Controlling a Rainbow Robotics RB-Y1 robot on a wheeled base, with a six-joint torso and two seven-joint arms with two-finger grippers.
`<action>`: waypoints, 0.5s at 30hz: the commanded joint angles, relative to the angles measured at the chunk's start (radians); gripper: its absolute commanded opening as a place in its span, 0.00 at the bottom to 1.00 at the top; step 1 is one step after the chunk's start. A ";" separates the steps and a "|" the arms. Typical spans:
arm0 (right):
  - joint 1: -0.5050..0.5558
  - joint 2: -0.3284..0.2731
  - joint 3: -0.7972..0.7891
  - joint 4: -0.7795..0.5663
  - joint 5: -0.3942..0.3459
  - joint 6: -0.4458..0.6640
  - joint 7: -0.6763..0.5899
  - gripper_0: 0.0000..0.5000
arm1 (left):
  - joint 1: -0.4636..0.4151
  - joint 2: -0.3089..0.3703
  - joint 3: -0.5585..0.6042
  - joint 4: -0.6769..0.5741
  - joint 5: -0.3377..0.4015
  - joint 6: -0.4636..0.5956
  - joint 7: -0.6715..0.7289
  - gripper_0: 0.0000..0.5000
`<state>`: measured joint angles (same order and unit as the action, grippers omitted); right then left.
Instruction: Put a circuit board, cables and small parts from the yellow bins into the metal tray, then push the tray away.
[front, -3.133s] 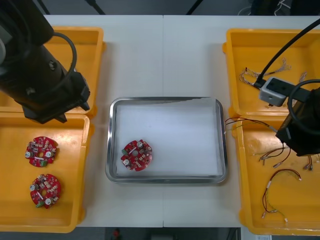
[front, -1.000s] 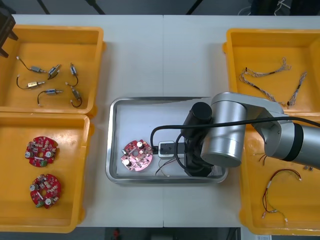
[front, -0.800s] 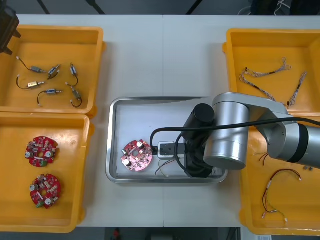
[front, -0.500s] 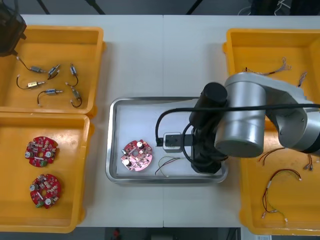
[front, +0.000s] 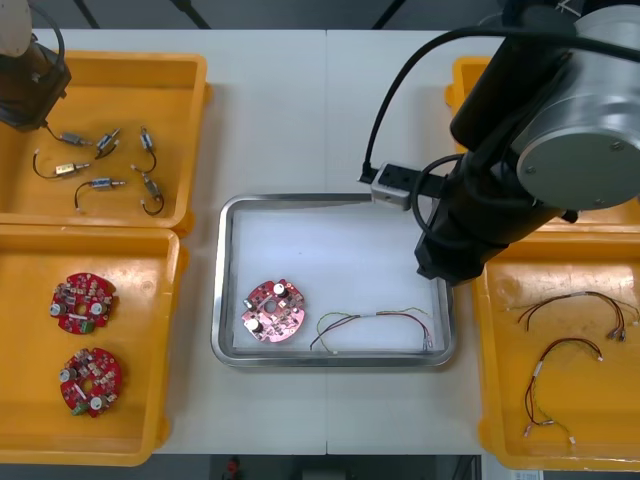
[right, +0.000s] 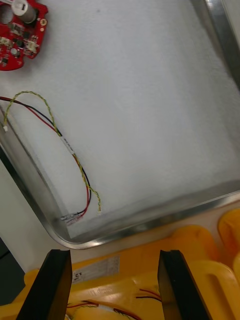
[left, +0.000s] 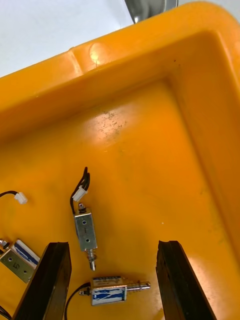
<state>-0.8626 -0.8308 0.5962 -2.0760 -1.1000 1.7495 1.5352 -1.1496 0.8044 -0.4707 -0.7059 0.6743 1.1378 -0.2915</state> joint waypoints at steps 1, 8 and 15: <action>0.019 -0.056 -0.125 -0.036 -0.017 0.031 -0.130 1.00 | -0.058 -0.001 -0.008 0.023 0.021 -0.012 -0.100 1.00; 0.091 -0.114 -0.239 -0.038 0.005 0.042 -0.276 1.00 | -0.058 -0.008 -0.026 0.089 0.103 -0.079 -0.166 1.00; 0.137 -0.169 -0.303 -0.015 0.022 0.044 -0.438 1.00 | -0.056 -0.028 -0.037 0.128 0.111 -0.132 -0.183 1.00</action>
<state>-0.7468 -0.9474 0.3406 -2.0851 -1.0890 1.7859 1.1313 -1.1498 0.7930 -0.4841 -0.5909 0.7776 1.0271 -0.4129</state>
